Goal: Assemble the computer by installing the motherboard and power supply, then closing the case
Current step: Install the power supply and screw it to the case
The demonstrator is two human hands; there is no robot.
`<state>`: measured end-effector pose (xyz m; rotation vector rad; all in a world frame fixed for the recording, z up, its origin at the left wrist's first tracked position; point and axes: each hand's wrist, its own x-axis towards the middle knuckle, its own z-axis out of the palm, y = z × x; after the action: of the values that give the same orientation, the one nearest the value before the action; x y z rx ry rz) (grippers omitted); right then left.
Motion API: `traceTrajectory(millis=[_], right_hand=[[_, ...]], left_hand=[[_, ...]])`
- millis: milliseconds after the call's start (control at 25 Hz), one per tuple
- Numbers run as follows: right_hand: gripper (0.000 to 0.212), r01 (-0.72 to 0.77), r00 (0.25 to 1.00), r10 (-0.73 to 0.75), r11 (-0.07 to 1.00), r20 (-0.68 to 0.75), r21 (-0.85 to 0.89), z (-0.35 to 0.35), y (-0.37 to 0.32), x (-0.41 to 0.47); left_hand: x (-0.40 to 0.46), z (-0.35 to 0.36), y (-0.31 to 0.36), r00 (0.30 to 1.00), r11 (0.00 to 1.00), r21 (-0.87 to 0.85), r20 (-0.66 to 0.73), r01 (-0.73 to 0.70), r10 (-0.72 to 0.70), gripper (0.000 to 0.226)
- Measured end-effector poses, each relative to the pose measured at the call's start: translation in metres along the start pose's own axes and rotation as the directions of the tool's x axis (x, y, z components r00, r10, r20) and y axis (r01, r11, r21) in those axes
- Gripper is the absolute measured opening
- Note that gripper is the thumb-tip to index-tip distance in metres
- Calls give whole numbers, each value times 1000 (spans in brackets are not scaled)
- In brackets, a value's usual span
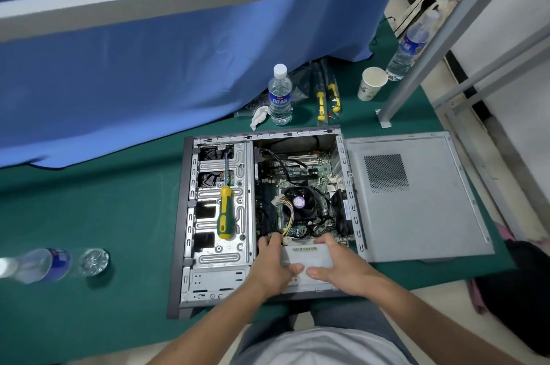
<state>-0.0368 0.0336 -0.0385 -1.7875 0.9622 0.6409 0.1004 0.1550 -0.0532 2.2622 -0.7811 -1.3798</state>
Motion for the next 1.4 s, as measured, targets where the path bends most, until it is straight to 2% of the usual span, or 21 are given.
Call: traceTrajectory(millis=[200,280,360,440,480,520,640,720,1080,1280,1400], right_hand=[[58,-11,999,12,1000,46,-14,-3,-5,1],[57,12,1000,-13,997,-10,-77,1,-5,-4],[44,77,964,-106,989,-244,-126,-6,-5,-10],[34,137,846,-149,989,-511,-60,-28,0,-8],[37,130,815,-116,991,-568,-15,-41,4,-5],[45,96,833,-54,994,-551,47,-53,9,-1],[70,-35,970,85,976,-228,215,-66,21,15],[75,-74,992,92,978,-86,193,-61,28,24],[82,-85,993,74,990,94,116,-92,43,47],[80,-126,985,93,964,146,234,-98,48,55],[82,-153,981,119,961,152,233,-101,43,62]], left_hand=[[5,-3,0,999,999,30,28,39,-40,49],[4,-1,-6,998,998,18,36,57,-57,59],[3,-2,-8,996,996,-46,49,81,-78,80],[5,0,-7,995,992,-88,55,93,-88,93],[6,2,-6,995,992,-92,45,91,-88,95],[7,3,-6,996,991,-97,29,89,-87,95],[8,6,-4,997,992,-101,0,79,-79,93],[9,5,-3,997,993,-94,-1,78,-78,92],[20,18,11,994,987,-126,37,102,-99,85],[27,27,15,991,970,-212,75,122,-109,79],[28,24,10,992,972,-211,95,102,-83,74]])
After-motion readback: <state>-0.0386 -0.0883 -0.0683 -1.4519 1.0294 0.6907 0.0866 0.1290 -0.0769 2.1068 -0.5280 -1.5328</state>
